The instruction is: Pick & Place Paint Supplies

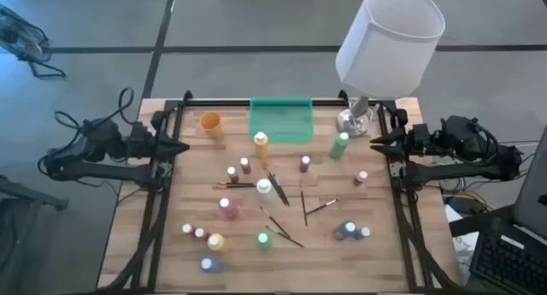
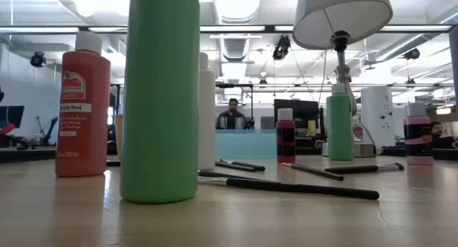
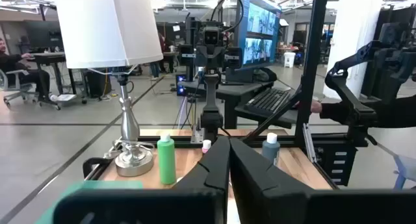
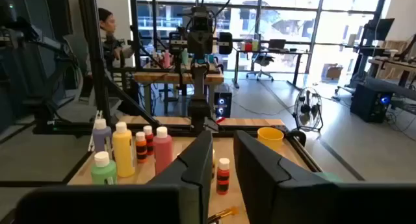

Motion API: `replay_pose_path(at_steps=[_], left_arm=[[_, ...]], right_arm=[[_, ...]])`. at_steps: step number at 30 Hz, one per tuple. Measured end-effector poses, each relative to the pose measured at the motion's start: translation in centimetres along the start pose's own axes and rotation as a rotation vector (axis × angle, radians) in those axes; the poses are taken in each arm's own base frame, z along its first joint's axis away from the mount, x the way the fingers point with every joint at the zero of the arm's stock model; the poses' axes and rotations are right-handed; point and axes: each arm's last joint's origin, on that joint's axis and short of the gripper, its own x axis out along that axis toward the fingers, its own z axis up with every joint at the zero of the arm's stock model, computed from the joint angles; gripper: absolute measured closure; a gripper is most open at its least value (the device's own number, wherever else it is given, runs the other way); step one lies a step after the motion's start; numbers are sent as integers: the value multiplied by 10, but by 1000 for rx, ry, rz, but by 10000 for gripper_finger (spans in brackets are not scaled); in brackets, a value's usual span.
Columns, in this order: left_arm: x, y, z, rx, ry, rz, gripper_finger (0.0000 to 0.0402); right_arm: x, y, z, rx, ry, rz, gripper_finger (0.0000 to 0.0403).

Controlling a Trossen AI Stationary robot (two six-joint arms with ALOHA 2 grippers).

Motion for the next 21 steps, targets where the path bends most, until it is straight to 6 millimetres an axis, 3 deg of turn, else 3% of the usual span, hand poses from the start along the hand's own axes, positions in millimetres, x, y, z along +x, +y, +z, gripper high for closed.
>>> replay_pose_path(at_steps=[21], left_arm=[[0,0,0,0,0,0,386]], right_arm=[[0,0,0,0,0,0,281]])
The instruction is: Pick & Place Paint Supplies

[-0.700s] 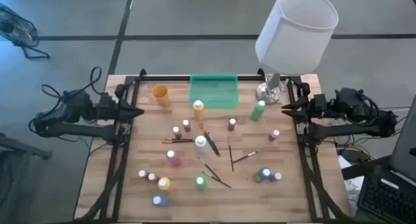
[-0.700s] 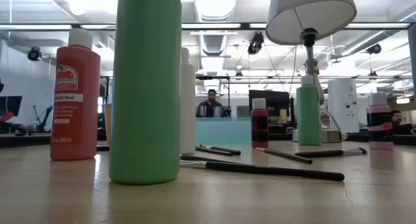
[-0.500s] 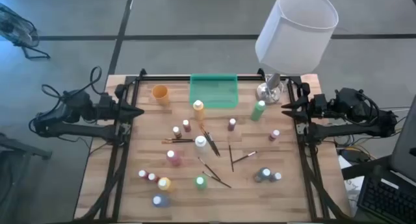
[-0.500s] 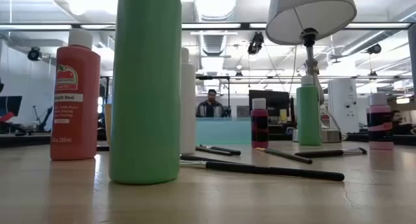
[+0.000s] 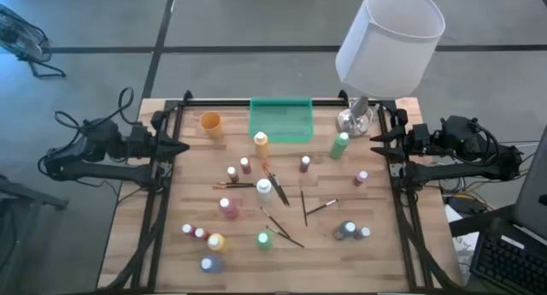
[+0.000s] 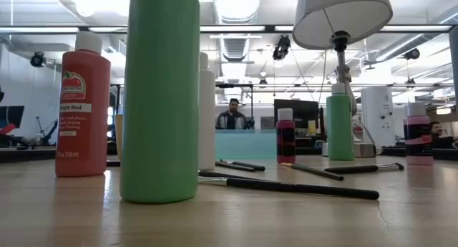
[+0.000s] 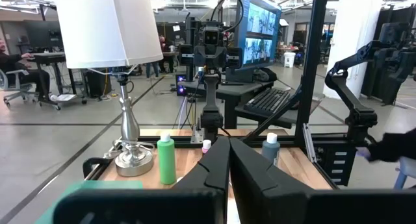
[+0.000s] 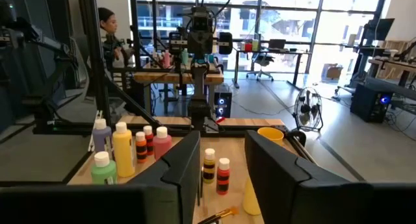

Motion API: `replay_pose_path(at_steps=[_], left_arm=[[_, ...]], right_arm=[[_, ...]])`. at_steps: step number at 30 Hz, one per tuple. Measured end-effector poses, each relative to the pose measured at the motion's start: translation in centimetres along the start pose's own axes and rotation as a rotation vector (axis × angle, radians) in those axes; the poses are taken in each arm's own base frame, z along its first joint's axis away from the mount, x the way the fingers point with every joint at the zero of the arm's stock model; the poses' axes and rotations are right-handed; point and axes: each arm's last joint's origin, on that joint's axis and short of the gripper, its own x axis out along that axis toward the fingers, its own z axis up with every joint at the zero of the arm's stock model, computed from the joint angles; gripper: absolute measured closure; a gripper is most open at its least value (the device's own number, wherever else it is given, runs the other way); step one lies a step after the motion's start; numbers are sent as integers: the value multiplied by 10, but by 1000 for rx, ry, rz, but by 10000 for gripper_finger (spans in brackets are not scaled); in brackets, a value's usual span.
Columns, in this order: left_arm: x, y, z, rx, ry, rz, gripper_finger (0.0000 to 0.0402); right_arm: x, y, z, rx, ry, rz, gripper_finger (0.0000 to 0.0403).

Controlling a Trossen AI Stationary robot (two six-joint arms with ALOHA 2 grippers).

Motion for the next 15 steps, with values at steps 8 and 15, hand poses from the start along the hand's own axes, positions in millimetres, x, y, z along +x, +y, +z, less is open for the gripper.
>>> replay_pose_path(at_steps=[8,15], left_arm=[[0,0,0,0,0,0,386],[0,0,0,0,0,0,386]], right_arm=[[0,0,0,0,0,0,262],[0,0,0,0,0,0,246]])
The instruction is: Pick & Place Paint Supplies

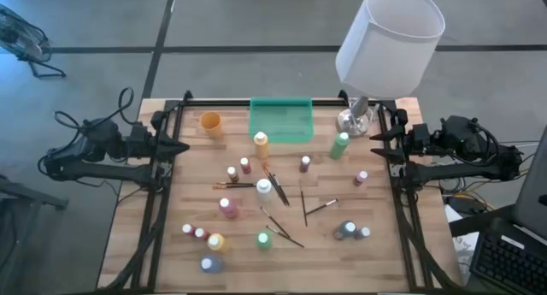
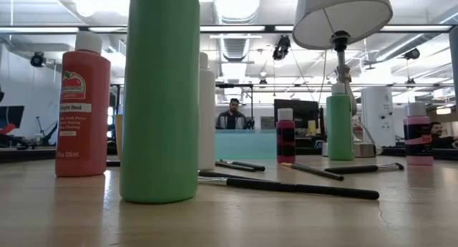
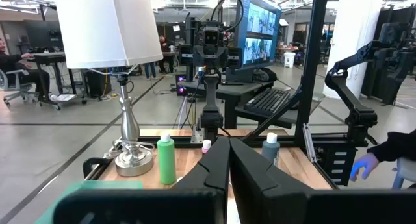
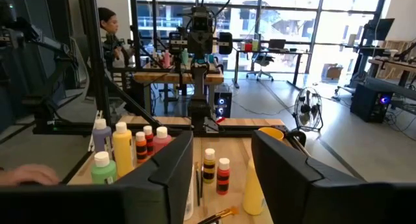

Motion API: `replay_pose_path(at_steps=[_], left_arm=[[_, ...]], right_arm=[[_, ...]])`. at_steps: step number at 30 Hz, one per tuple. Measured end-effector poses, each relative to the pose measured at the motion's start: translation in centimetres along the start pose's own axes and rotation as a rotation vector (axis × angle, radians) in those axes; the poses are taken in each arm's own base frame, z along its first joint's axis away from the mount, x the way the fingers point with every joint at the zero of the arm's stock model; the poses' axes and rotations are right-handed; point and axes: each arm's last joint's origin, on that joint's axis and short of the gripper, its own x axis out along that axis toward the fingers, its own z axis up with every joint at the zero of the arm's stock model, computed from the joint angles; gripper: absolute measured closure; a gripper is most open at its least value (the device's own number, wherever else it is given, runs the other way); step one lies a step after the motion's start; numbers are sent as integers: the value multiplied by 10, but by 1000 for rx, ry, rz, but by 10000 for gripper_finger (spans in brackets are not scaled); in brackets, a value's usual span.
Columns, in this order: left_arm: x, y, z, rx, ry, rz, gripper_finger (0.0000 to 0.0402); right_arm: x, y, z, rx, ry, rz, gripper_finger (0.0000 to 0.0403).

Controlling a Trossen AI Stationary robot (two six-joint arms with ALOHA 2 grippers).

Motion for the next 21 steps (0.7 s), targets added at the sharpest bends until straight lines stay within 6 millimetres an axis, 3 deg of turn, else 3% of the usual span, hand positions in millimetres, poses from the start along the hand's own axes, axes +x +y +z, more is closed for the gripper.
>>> replay_pose_path(at_steps=[21], left_arm=[[0,0,0,0,0,0,386]], right_arm=[[0,0,0,0,0,0,204]])
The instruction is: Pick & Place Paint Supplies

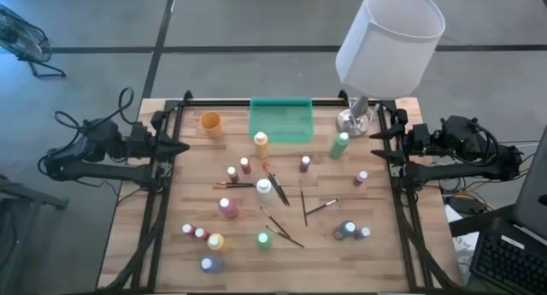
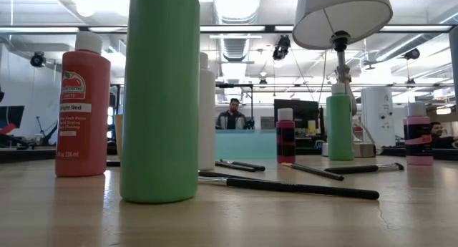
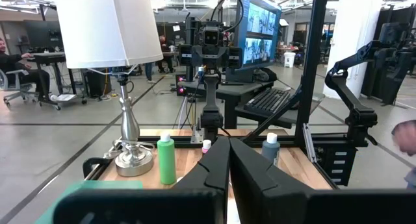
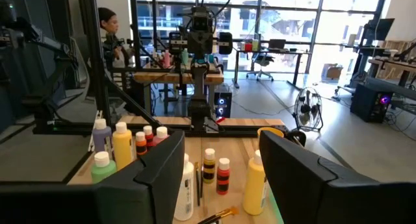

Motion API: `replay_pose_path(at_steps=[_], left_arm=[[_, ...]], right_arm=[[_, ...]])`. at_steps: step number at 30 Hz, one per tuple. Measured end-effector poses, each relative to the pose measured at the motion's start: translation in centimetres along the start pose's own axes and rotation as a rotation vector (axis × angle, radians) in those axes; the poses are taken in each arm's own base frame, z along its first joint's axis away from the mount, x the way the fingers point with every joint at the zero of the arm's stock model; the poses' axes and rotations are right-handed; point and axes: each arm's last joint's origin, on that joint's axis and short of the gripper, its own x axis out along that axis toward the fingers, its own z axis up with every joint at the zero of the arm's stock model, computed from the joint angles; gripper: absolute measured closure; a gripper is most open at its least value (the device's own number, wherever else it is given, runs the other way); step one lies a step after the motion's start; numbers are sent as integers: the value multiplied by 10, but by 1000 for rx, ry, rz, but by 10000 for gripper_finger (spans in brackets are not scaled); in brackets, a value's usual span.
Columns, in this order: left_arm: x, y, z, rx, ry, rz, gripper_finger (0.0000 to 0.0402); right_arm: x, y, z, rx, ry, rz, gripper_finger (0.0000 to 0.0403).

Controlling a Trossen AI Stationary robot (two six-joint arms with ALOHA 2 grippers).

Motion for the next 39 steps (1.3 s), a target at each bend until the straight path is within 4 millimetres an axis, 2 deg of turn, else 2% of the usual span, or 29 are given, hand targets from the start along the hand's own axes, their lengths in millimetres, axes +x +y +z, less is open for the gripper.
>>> replay_pose_path(at_steps=[8,15,39], left_arm=[[0,0,0,0,0,0,386],[0,0,0,0,0,0,386],[0,0,0,8,0,0,386]], right_arm=[[0,0,0,0,0,0,208],[0,0,1,-59,-5,-2,228],[4,0,1,-29,-6,-3,298]])
